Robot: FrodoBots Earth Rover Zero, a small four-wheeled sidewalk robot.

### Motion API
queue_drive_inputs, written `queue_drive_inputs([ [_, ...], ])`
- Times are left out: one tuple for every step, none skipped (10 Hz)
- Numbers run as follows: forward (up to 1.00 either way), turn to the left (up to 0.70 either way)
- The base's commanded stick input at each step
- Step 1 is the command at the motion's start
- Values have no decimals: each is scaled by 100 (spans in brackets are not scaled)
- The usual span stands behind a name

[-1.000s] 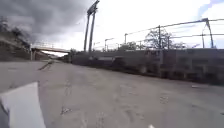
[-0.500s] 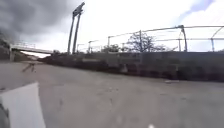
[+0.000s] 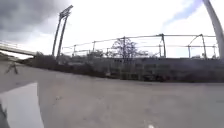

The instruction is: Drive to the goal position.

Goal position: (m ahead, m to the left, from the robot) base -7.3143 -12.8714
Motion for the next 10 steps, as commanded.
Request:
queue_drive_inputs([
  [100, -23],
  [100, -27],
  [100, -27],
  [100, -27],
  [100, -27],
  [100, -27],
  [100, -27],
  [100, -27],
  [100, -27],
  [100, -27],
])
